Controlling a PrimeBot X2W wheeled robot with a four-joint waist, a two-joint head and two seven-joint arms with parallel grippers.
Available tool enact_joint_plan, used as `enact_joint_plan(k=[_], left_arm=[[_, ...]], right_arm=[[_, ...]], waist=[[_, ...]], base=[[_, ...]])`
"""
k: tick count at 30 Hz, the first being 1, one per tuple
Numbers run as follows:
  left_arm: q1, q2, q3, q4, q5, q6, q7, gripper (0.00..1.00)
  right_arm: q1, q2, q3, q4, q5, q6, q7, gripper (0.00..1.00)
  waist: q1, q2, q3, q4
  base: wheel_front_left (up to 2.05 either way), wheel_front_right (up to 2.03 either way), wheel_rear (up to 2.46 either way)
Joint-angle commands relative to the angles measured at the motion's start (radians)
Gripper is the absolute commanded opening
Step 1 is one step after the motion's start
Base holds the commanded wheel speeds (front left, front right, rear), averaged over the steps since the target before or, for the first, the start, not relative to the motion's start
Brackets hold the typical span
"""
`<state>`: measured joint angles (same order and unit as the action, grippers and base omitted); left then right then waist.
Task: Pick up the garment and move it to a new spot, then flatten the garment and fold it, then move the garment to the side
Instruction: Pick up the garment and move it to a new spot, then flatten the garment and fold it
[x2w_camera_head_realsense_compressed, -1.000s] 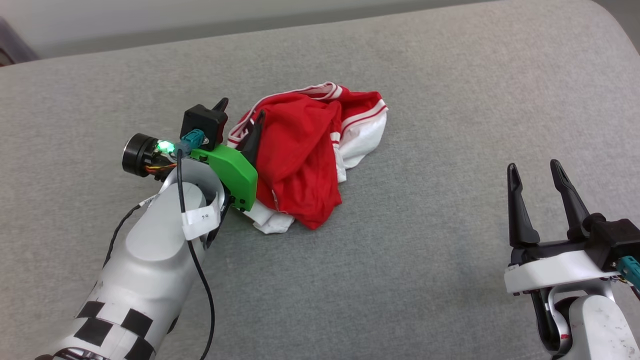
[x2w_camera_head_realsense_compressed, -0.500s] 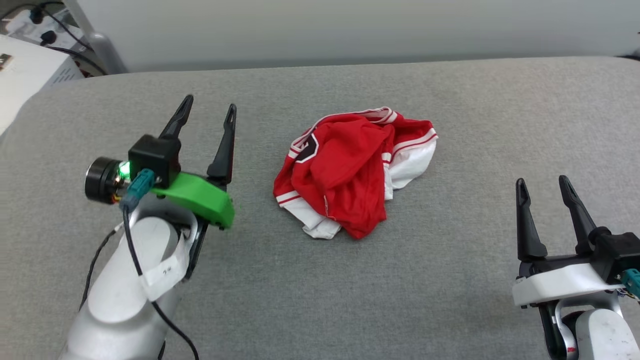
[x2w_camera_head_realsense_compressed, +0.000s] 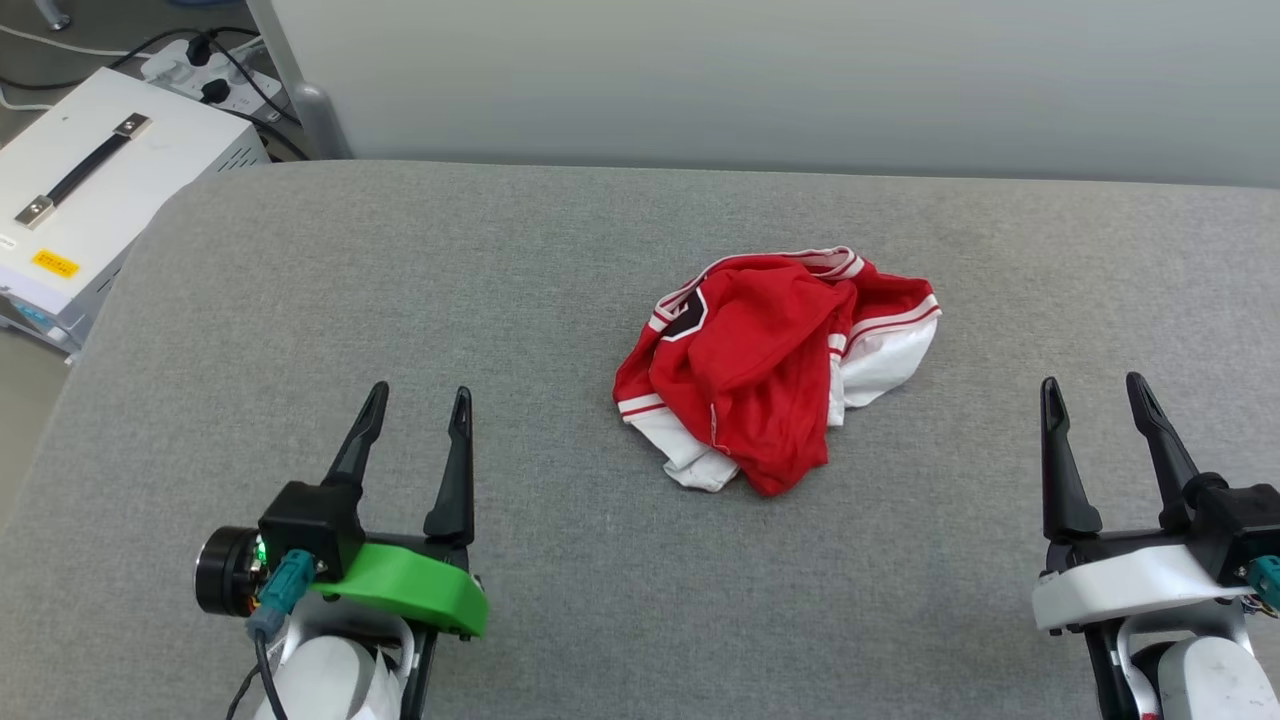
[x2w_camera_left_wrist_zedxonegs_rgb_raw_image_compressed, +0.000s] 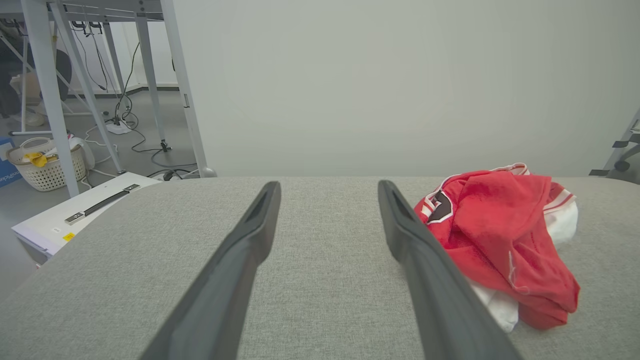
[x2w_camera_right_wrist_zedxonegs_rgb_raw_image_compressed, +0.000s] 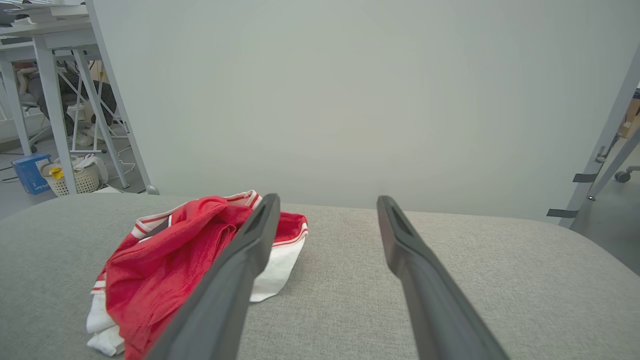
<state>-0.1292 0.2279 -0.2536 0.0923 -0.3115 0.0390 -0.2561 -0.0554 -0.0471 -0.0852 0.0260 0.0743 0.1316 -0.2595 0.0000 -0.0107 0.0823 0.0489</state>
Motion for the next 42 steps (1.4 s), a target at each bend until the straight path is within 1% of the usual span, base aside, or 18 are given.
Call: enact_joint_plan(k=[1,6,7,9,13,15,18,20,22,26,30,35,36,37,38,42], left_arm=[[0.011,-0.011,0.007,-0.007,0.020,-0.008,-0.006,1.00],[-0.008,-0.039,0.019,-0.011,0.062,-0.035,-0.006,1.00],[-0.014,-0.044,0.021,-0.012,0.068,-0.040,-0.006,1.00],[-0.025,-0.053,0.030,-0.015,0.079,-0.048,-0.006,1.00],[-0.036,-0.075,0.044,-0.009,0.097,-0.062,-0.006,1.00],[-0.040,-0.086,0.049,-0.002,0.104,-0.070,-0.006,1.00],[-0.049,-0.102,0.058,0.008,0.114,-0.083,-0.006,1.00],[-0.056,-0.110,0.062,0.015,0.121,-0.091,-0.006,1.00],[-0.062,-0.120,0.066,0.026,0.123,-0.098,-0.006,1.00],[-0.078,-0.133,0.075,0.041,0.134,-0.108,-0.006,1.00],[-0.095,-0.147,0.080,0.045,0.141,-0.117,-0.006,1.00],[-0.106,-0.159,0.089,0.049,0.149,-0.124,-0.006,1.00],[-0.107,-0.161,0.091,0.050,0.152,-0.125,-0.006,1.00],[-0.106,-0.163,0.093,0.050,0.153,-0.126,-0.006,1.00],[-0.105,-0.164,0.096,0.052,0.154,-0.127,-0.006,1.00],[-0.097,-0.168,0.108,0.063,0.162,-0.130,-0.006,1.00]], right_arm=[[0.019,-0.003,-0.001,-0.001,-0.006,-0.001,-0.002,1.00],[0.005,-0.003,-0.006,0.034,-0.032,-0.001,-0.001,1.00],[-0.005,-0.005,-0.005,0.048,-0.036,-0.001,0.008,1.00],[-0.038,-0.023,0.010,0.086,-0.029,-0.001,0.070,1.00],[-0.127,-0.092,0.052,0.154,0.029,-0.001,0.258,1.00],[-0.170,-0.123,0.070,0.192,0.060,-0.001,0.380,1.00],[-0.245,-0.145,0.092,0.208,0.149,-0.001,0.539,1.00],[-0.287,-0.167,0.103,0.213,0.179,-0.001,0.628,1.00],[-0.325,-0.183,0.103,0.217,0.198,-0.001,0.704,1.00],[-0.379,-0.188,0.092,0.232,0.211,-0.001,0.861,1.00],[-0.421,-0.191,0.086,0.229,0.209,-0.001,0.928,1.00],[-0.446,-0.196,0.090,0.245,0.203,-0.001,0.949,1.00],[-0.447,-0.198,0.093,0.252,0.199,-0.001,0.947,0.86],[-0.447,-0.199,0.095,0.257,0.198,-0.001,0.944,0.35],[-0.448,-0.200,0.099,0.261,0.194,-0.001,0.936,0.00],[-0.436,-0.211,0.115,0.264,0.179,-0.001,0.885,0.00]], waist=[[0.0000,0.0107,0.001,0.010],[0.0000,0.0107,0.026,0.044],[0.0000,0.0107,0.034,0.051],[0.0000,0.0107,0.053,0.064],[0.0000,0.0107,0.100,0.096],[0.0000,0.0107,0.121,0.111],[0.0000,0.0107,0.154,0.135],[0.0000,0.0107,0.171,0.149],[0.0000,0.0107,0.185,0.163],[0.0000,0.0107,0.211,0.188],[0.0000,0.0107,0.239,0.216],[0.0000,0.0107,0.263,0.240],[0.0000,0.0107,0.264,0.242],[0.0000,0.0107,0.264,0.243],[0.0000,0.0107,0.263,0.243],[0.0000,0.0107,0.243,0.225]], base=[[0.00,0.00,0.00],[0.00,0.00,0.00],[0.00,0.00,0.00],[0.00,0.00,0.00],[0.00,0.00,0.00],[0.00,0.00,0.00],[0.00,0.00,0.00],[0.00,0.00,0.00],[0.00,0.00,0.00],[0.00,0.00,0.00],[0.00,0.00,0.00],[0.00,0.00,0.00],[0.00,0.00,0.00],[0.00,0.00,0.00],[0.00,0.00,0.00],[0.00,0.00,0.00]])
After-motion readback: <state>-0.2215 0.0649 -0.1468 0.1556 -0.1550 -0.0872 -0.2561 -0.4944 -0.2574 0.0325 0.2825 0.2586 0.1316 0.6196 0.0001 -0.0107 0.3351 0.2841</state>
